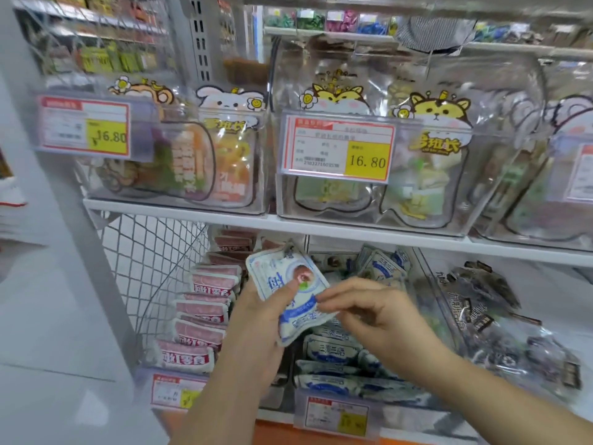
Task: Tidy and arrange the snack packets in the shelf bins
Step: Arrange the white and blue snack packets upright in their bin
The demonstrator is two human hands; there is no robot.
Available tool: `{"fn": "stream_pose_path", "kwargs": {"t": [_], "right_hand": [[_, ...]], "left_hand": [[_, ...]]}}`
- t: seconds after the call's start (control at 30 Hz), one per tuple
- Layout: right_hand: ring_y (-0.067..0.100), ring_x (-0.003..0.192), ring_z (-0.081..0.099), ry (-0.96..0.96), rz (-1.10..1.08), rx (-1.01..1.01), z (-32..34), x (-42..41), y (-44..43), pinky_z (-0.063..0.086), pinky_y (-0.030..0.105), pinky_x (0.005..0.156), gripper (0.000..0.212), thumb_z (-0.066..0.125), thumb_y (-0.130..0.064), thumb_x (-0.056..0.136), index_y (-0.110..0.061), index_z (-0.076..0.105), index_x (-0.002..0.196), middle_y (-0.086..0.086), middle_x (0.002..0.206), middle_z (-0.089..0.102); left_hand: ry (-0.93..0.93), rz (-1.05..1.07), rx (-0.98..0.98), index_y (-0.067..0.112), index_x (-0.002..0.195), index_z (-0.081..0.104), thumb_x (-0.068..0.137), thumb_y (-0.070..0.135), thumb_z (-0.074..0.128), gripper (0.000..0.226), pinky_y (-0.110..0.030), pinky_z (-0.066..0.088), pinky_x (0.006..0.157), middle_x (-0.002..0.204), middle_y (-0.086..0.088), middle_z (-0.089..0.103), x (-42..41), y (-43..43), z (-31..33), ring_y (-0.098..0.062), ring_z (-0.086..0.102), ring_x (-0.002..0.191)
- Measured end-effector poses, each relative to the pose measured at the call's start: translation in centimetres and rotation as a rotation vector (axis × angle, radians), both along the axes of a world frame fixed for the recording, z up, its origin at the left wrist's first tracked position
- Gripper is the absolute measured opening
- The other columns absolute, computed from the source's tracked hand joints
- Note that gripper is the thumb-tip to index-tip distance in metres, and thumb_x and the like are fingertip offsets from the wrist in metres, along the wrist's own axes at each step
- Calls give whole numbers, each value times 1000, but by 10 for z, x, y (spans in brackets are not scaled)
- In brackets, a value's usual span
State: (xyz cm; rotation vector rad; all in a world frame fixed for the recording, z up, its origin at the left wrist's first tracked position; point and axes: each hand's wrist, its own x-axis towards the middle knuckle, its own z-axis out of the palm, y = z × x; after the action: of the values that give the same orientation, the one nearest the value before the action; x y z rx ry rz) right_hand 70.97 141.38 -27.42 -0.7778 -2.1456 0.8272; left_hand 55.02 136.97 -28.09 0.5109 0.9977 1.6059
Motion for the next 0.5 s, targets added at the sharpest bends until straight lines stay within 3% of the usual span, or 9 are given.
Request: {"fn": "stream_pose_path", "kwargs": {"t": [0.07, 0.13, 0.2, 0.27, 0.33, 0.43, 0.5], "right_hand": [[-8, 73, 62, -20, -84, -92, 12, -2, 10, 44, 6, 64, 39, 57, 7, 86, -30, 71, 87, -16, 93, 70], [-13, 53, 53, -154, -224, -159, 19, -2, 37, 37, 2, 51, 24, 55, -9, 92, -31, 65, 89, -25, 74, 66], [-13, 70, 55, -431, -275, -143, 15, -4, 72, 39, 3, 62, 11, 50, -33, 96, -38, 60, 96, -22, 89, 63], [6, 92, 58, -646, -268, -155, 1, -12, 105, 44, 20, 77, 18, 41, -51, 95, -44, 58, 98, -14, 107, 63], [15, 89, 58, -755, -199, -138, -14, -26, 130, 43, 28, 75, 30, 38, -49, 97, -31, 62, 99, -3, 104, 65], [15, 67, 49, -912, -79, -81, -24, -50, 147, 33, 24, 61, 33, 39, -27, 102, -10, 59, 81, 3, 76, 55], [20, 72, 53, -988, -53, -84, -31, -59, 155, 34, 28, 64, 28, 43, -22, 100, -7, 61, 87, 8, 79, 57]], "left_hand": [[35, 66, -36, 10, 119, 57, 85, 6, 62, 35, -32, 57, 56, 96, -13, 73, -9, -3, -4, -25, 72, 78], [62, 124, -62, 9, 118, 57, 86, 7, 62, 33, -33, 55, 56, 90, -10, 74, -20, -3, -2, -24, 72, 74], [57, 155, -56, 6, 116, 57, 88, 4, 60, 28, -30, 56, 47, 84, -11, 74, -28, -1, -1, -22, 72, 66], [30, 182, -58, 4, 115, 58, 88, 2, 59, 27, -26, 53, 43, 85, -12, 74, -33, 2, 0, -20, 71, 64], [21, 177, -57, 7, 111, 60, 88, 2, 58, 23, -25, 52, 43, 81, -12, 74, -37, 8, -1, -20, 71, 61], [23, 186, -43, 11, 101, 62, 88, 2, 58, 16, -25, 53, 45, 78, -8, 74, -44, 16, -3, -19, 71, 62], [26, 199, -47, 12, 99, 61, 88, 4, 60, 14, -24, 53, 46, 78, -7, 74, -50, 21, -5, -18, 71, 64]]}}
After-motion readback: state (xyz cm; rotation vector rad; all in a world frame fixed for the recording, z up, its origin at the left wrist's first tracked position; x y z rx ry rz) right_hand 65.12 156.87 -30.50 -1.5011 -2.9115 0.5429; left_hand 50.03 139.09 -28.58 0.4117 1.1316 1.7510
